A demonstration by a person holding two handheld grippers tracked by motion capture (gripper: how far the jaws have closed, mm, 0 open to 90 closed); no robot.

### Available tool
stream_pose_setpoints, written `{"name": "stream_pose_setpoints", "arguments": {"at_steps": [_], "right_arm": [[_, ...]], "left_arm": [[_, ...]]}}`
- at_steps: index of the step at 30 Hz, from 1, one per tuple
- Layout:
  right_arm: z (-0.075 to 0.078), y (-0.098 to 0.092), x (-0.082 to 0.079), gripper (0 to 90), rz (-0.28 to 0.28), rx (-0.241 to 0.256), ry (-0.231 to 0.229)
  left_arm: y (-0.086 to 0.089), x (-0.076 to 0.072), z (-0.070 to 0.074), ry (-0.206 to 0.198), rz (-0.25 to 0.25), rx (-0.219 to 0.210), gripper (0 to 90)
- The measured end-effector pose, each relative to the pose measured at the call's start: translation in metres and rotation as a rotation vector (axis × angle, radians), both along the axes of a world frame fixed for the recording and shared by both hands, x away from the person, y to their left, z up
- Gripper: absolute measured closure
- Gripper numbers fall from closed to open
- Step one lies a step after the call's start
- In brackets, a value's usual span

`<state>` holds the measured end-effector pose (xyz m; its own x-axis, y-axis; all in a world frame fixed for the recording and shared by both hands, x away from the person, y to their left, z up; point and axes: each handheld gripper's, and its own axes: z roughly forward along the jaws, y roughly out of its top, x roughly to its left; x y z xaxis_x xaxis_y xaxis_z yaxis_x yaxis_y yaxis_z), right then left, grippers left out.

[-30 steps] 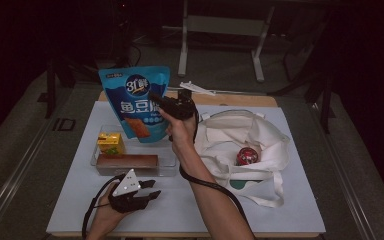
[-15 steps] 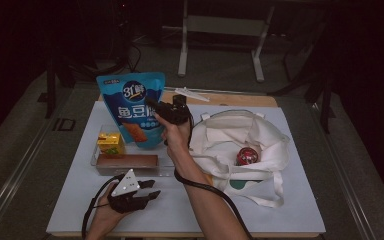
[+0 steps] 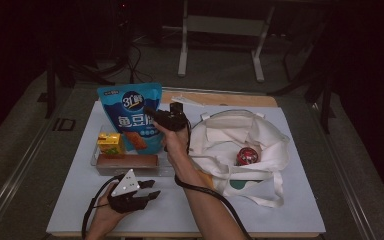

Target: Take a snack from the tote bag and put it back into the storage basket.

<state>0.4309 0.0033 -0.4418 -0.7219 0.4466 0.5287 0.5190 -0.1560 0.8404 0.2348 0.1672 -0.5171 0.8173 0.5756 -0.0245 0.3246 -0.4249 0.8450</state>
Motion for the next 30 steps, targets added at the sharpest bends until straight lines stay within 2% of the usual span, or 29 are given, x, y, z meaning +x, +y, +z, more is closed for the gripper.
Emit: {"name": "stream_pose_setpoints", "arguments": {"at_steps": [2,4,10,12,17,18,20,22,24,27,30], "right_arm": [[0.001,-0.001,0.000,85.8,0.012,-0.013,0.002],[0.005,-0.003,-0.002,83.5,0.016,-0.062,-0.019],[0.013,-0.007,-0.008,72.7,0.042,-0.193,-0.033],[0.013,-0.009,-0.010,68.9,0.048,-0.240,-0.017],[0.015,-0.015,-0.012,59.5,0.061,-0.287,0.034],[0.016,-0.015,-0.012,58.2,0.063,-0.314,0.044],[0.020,-0.017,-0.014,57.5,0.060,-0.387,0.022],[0.024,-0.019,-0.015,53.4,0.071,-0.437,0.045],[0.026,-0.022,-0.018,52.1,0.069,-0.491,0.030],[0.026,-0.028,-0.021,52.0,0.071,-0.528,0.025],[0.024,-0.034,-0.023,60.8,0.073,-0.529,0.021]], "left_arm": [[-0.001,0.000,0.000,0.001,0.000,0.001,57.6],[-0.001,0.000,-0.001,0.003,-0.003,0.002,57.6],[-0.003,0.000,-0.002,0.006,-0.006,0.014,57.6],[-0.004,0.000,-0.002,0.005,-0.007,0.016,57.6],[-0.004,0.000,-0.002,0.006,-0.007,0.017,57.6],[-0.004,0.000,-0.002,0.007,-0.008,0.017,57.6],[-0.004,0.000,-0.003,0.009,-0.009,0.019,57.6],[-0.005,0.000,-0.003,0.010,-0.011,0.020,57.6],[-0.005,0.001,-0.003,0.010,-0.012,0.021,57.5],[-0.006,0.001,-0.003,0.012,-0.012,0.025,57.5],[-0.007,0.001,-0.004,0.013,-0.015,0.030,57.5]]}}
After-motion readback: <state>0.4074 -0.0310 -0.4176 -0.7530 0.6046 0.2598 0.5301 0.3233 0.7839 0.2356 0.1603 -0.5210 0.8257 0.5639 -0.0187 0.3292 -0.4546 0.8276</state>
